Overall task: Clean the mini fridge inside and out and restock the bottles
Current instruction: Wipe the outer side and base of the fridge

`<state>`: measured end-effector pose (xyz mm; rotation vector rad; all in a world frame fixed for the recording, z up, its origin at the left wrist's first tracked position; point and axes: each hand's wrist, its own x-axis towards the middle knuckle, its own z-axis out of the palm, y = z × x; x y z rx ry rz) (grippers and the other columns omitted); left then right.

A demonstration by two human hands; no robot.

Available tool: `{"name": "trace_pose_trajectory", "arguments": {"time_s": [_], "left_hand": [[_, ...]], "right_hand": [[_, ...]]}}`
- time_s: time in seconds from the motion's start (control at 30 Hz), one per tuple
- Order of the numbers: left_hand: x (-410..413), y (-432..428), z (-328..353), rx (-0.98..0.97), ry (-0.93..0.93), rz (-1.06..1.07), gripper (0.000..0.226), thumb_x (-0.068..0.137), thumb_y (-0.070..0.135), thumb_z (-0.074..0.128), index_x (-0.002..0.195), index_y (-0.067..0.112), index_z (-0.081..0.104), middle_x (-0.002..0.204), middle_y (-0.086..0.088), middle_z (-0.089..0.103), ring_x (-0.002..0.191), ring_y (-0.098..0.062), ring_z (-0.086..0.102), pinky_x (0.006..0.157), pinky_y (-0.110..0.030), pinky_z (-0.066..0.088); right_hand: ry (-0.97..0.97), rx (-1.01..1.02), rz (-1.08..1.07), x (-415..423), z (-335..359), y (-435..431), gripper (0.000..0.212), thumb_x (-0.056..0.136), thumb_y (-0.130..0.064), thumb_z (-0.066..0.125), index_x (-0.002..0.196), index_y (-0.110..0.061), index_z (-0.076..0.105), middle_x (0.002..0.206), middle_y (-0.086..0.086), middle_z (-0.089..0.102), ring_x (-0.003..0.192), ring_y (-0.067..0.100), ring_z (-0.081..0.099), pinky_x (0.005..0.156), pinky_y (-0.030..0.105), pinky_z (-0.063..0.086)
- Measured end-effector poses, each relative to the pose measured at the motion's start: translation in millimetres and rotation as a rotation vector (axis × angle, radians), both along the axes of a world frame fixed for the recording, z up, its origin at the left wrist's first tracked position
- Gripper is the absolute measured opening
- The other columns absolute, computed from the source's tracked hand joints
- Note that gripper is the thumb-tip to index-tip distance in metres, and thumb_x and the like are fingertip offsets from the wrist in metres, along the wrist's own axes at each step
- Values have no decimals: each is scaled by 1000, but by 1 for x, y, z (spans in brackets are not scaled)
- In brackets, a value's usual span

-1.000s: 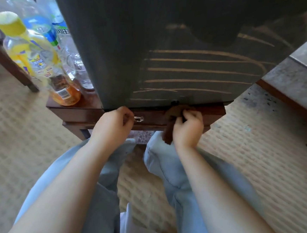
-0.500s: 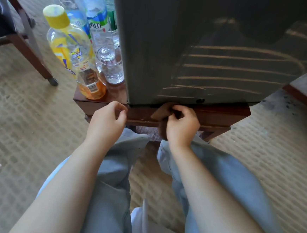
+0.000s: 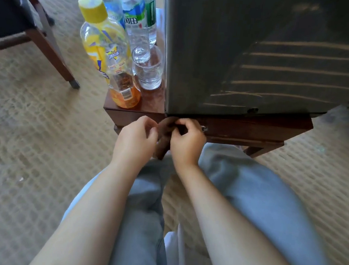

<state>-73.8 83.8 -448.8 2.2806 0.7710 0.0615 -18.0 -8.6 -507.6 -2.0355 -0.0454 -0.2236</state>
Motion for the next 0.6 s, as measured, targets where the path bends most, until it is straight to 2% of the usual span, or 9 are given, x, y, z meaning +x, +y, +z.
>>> {"name": "trace_pose_trajectory", "arguments": {"time_s": [0.1,0.17,0.23,0.3,0.37,0.43,0.53,0.6], "left_hand": [[8,-3,8,-2,-132,-19,11,92,23,54,97,22,64,88,5,66,88,-19,61,78,-34,49],[11,-12,13,-23,-208,-40,10,93,22,55,98,22,64,84,7,64,83,-14,60,74,-27,45],[12,-23,18,-46,-267,-64,9,93,20,56,97,22,64,85,7,65,78,-10,59,70,-21,42],[13,-31,20,-56,-312,-85,9,93,20,56,97,21,64,87,5,67,77,-11,61,72,-28,49],[15,-34,21,-47,-341,-90,9,92,20,56,97,21,64,87,4,67,77,-13,62,73,-34,52],[16,-34,20,-34,-352,-86,8,92,20,57,97,22,63,85,4,66,75,-14,61,72,-36,52],[16,-30,18,-12,-347,-76,8,91,19,57,96,22,63,82,4,66,73,-12,61,70,-36,52],[15,-27,17,-6,-329,-72,8,91,19,58,95,22,64,81,4,66,73,-10,61,71,-34,52]], "right_hand": [[-140,-35,52,10,25,-29,19,65,6,66,76,-9,70,81,3,67,78,19,63,75,15,43],[-316,-71,27,21,52,-53,17,68,6,65,78,-6,70,83,5,67,82,20,64,79,22,48],[-525,-68,-43,31,83,-74,15,72,9,65,80,-2,70,86,8,65,85,19,63,83,23,48],[-693,-39,-115,40,108,-91,11,76,10,64,82,2,69,91,8,62,89,15,60,85,23,47],[-774,-23,-155,47,115,-95,10,78,10,63,82,3,69,93,8,59,90,14,58,86,25,47],[-706,-61,-113,46,96,-86,11,74,9,62,78,1,68,89,12,60,87,20,59,82,29,48],[-426,-195,72,34,43,-68,17,66,10,60,72,-5,66,83,11,59,79,29,60,72,32,49],[-292,-184,114,29,18,-64,20,65,11,59,70,-8,64,82,7,58,79,29,59,69,36,50]]}}
